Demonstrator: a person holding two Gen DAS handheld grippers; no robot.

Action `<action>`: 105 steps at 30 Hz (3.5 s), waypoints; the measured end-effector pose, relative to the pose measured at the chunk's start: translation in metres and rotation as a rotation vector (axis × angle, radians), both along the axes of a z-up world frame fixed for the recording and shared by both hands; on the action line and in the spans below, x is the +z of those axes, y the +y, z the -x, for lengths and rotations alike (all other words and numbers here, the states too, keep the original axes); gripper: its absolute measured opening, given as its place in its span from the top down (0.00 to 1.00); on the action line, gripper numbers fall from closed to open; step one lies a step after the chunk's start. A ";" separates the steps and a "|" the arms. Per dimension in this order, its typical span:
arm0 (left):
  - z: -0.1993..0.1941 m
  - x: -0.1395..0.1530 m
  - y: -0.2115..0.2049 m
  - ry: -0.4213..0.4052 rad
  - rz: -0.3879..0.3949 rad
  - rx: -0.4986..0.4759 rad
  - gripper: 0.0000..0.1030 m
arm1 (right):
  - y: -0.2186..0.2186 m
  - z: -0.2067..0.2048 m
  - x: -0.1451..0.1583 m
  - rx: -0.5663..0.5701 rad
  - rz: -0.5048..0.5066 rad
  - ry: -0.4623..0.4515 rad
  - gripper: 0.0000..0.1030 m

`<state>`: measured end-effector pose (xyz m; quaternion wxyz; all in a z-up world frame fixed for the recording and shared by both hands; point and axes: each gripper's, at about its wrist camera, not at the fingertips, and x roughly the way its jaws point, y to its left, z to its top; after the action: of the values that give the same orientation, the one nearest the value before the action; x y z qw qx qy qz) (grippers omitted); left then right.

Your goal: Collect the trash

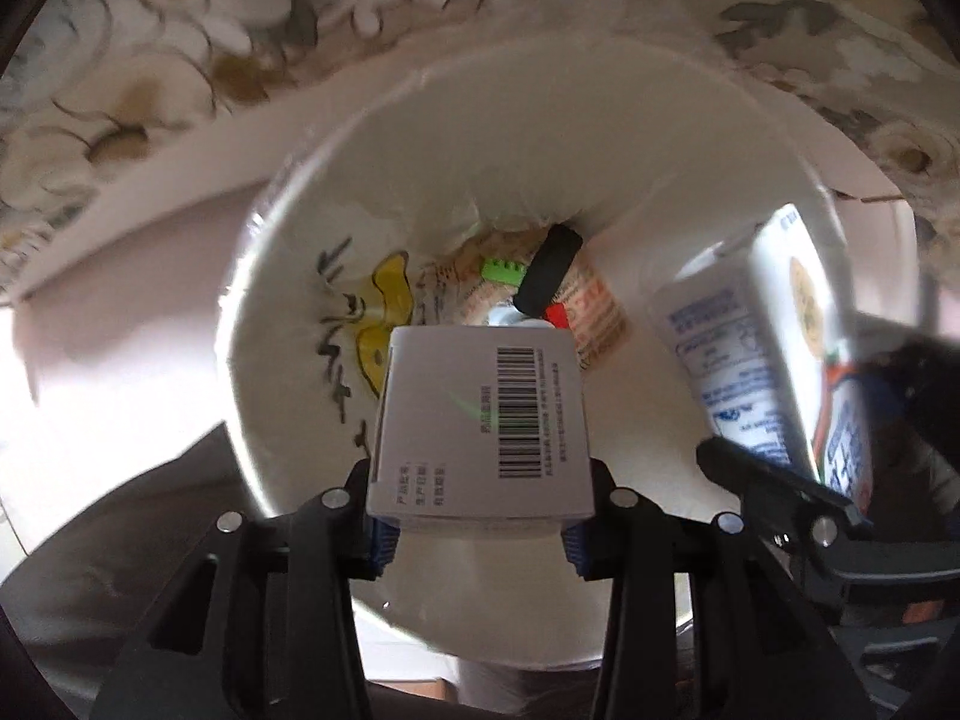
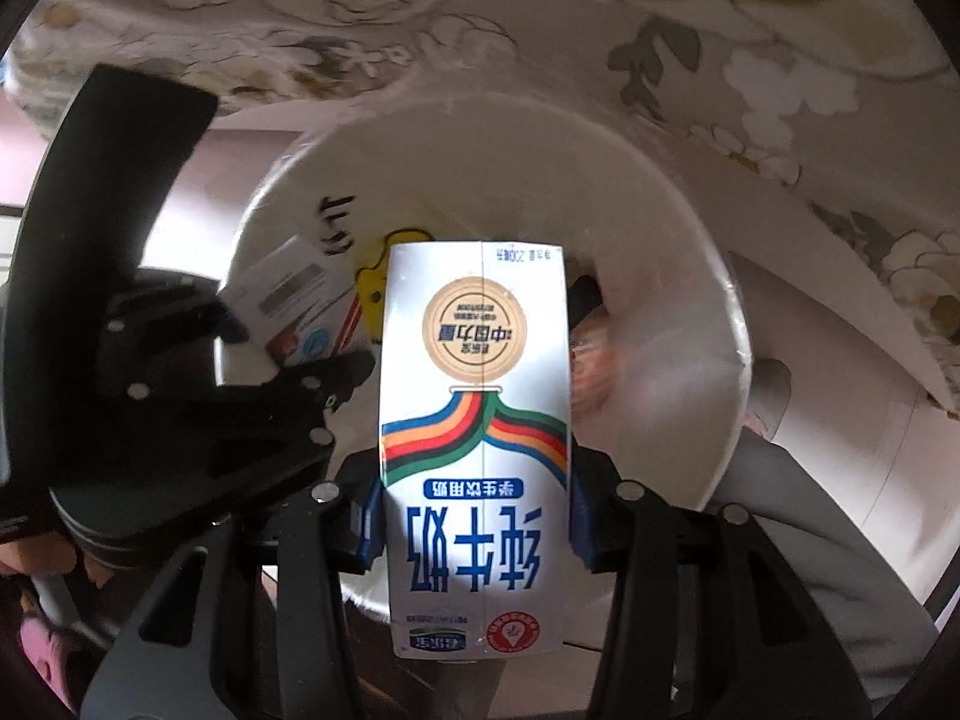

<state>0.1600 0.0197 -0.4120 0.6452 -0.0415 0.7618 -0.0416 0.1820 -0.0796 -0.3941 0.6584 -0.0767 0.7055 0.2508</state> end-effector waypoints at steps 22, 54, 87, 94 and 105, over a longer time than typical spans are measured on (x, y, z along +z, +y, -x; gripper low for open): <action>0.013 0.052 -0.004 -0.112 -0.055 -0.052 0.37 | -0.017 0.018 0.041 0.012 0.014 -0.061 0.47; 0.140 0.356 -0.016 -0.906 -0.301 -0.050 0.09 | -0.104 0.157 0.338 -0.171 -0.140 -0.748 0.19; 0.182 0.370 -0.031 -0.972 -0.226 -0.071 0.07 | -0.098 0.208 0.364 -0.249 -0.108 -0.924 0.18; 0.182 0.372 -0.035 -0.979 -0.225 -0.086 0.07 | -0.096 0.209 0.364 -0.250 -0.107 -0.929 0.18; 0.183 0.373 -0.035 -0.984 -0.227 -0.085 0.07 | -0.097 0.210 0.365 -0.252 -0.101 -0.935 0.18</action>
<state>-0.0232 -0.0151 -0.0395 0.9260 0.0846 0.3680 0.0008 -0.0284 -0.1769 -0.0287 0.9330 -0.0633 0.3247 0.1417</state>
